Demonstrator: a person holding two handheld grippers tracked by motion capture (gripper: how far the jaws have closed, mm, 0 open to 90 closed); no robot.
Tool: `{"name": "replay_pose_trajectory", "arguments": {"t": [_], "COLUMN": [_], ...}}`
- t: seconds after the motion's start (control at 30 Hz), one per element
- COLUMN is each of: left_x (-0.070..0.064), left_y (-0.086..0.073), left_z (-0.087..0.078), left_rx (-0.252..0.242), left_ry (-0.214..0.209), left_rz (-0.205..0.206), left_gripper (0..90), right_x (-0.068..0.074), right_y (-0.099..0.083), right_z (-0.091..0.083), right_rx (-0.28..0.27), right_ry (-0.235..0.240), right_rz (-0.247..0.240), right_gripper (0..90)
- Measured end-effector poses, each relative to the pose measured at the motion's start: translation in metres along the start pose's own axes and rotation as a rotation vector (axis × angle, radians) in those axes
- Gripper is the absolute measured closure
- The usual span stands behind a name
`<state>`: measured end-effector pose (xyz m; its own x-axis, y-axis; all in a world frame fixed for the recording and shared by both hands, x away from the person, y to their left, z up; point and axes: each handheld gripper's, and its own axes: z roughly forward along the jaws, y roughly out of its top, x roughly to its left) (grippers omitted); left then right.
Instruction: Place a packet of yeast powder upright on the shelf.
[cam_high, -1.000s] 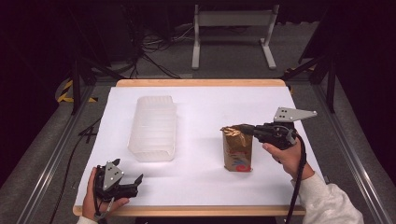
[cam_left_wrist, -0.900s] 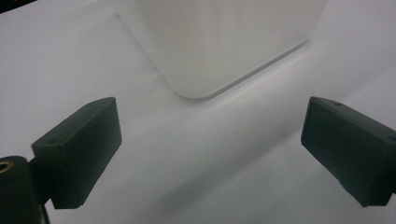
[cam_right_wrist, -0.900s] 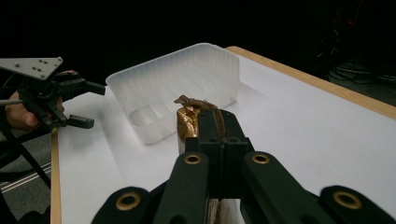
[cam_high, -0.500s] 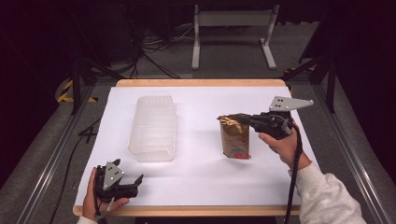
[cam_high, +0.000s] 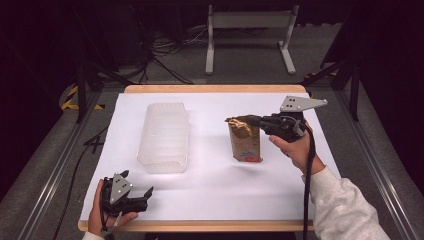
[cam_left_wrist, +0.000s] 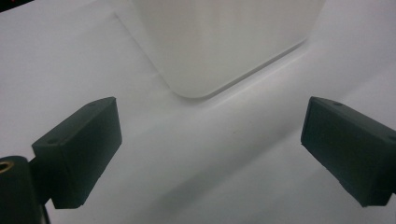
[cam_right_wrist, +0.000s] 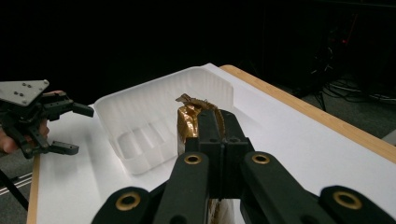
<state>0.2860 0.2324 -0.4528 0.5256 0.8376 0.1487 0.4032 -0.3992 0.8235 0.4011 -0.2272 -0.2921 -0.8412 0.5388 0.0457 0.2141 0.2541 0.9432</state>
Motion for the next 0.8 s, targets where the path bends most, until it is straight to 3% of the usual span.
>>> {"name": "replay_pose_trajectory", "arguments": {"t": [0.8], "left_x": [0.001], "left_y": [-0.001], "left_z": [0.001], "left_rx": [-0.003], "left_ry": [-0.007], "left_rz": [-0.013], "left_gripper": [6.3], "right_x": [0.011], "right_y": [0.027], "right_z": [0.05], "right_rx": [-0.06], "right_ry": [0.04], "right_rz": [-0.017], "right_gripper": [89.8]}}
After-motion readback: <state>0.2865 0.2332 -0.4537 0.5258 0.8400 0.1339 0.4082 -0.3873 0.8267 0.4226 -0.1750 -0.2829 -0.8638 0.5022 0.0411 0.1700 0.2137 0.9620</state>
